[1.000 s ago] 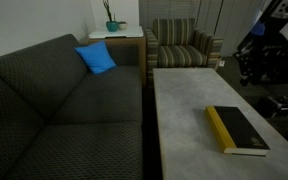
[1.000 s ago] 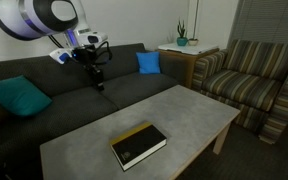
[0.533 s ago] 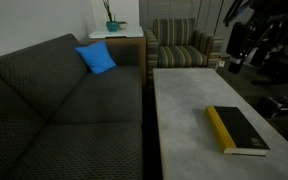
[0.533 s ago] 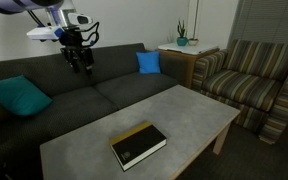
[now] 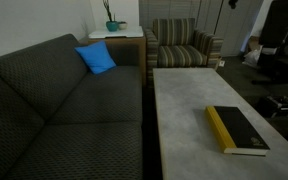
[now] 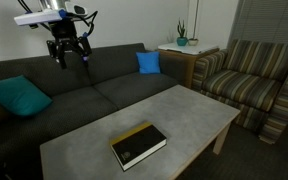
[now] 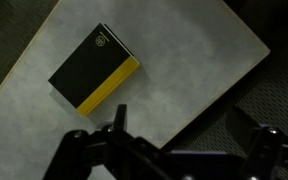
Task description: Close the book
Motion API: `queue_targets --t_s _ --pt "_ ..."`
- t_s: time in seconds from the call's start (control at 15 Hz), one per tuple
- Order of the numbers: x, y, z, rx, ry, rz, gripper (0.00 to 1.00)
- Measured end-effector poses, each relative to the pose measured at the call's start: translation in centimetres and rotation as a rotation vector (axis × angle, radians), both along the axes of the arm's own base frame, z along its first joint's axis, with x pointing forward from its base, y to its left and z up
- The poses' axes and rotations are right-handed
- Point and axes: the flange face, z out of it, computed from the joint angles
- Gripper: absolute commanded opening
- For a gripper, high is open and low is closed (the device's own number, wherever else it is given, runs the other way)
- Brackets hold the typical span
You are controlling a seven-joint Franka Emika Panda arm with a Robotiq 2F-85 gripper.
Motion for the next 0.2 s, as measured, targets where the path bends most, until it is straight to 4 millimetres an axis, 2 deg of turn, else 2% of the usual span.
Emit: queue_targets --t_s 0.2 --pt "-0.12 0.24 0.05 -0.006 -0.002 0.016 1.0"
